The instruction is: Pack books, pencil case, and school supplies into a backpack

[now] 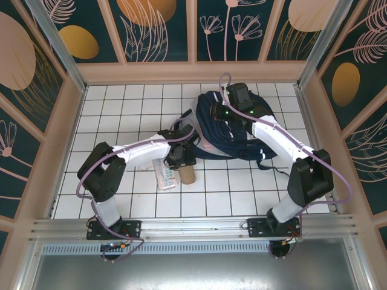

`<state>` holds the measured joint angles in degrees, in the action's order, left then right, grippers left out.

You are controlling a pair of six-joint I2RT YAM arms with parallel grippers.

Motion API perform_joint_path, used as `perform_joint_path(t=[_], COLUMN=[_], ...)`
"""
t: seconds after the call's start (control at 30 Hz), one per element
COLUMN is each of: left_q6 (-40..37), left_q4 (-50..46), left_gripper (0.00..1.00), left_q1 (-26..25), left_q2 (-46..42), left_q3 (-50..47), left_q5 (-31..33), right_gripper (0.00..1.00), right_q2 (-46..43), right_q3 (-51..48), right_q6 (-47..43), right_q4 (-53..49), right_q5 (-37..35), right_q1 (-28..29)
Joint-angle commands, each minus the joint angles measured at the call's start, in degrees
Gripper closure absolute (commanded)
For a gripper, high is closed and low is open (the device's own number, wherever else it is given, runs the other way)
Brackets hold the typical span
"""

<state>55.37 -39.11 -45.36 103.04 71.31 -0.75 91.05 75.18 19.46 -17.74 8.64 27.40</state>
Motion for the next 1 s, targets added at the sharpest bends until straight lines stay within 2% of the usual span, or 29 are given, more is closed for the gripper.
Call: perform_joint_path(t=[0.0,0.27,0.53,0.7,0.97], left_q6=[-3.9,-10.9,-16.9,-18.3,-18.9], left_q4=[-2.4,-3.8,-6.8,-6.9,-5.4], left_gripper=[0.55,0.57,0.57,0.57,0.56], left_q1=[2.4,9.0,13.5,14.0,13.8], left_q2=[-2.2,5.2,19.8,24.6,25.1], left_q3=[6.3,22.0,40.3,42.0,36.1], left_q5=[2.0,1.8,1.6,0.2,-4.0], right_gripper=[0.93,0.93,0.93,0.93,0.93], right_q2=[-3.2,-3.7,-3.3,-3.0,-1.4], right_q3=[-0.8,-1.4,-0.9,-0.9,0.0], right_q6=[0.2,1.7,2.7,2.7,2.7], right_q4=[-0.1,0.2,0.4,0.6,0.9], right_q5=[-0.8,-1.2,-1.1,-1.4,-1.6], right_q1=[-0.5,-0.5,-0.3,-0.3,-0.3])
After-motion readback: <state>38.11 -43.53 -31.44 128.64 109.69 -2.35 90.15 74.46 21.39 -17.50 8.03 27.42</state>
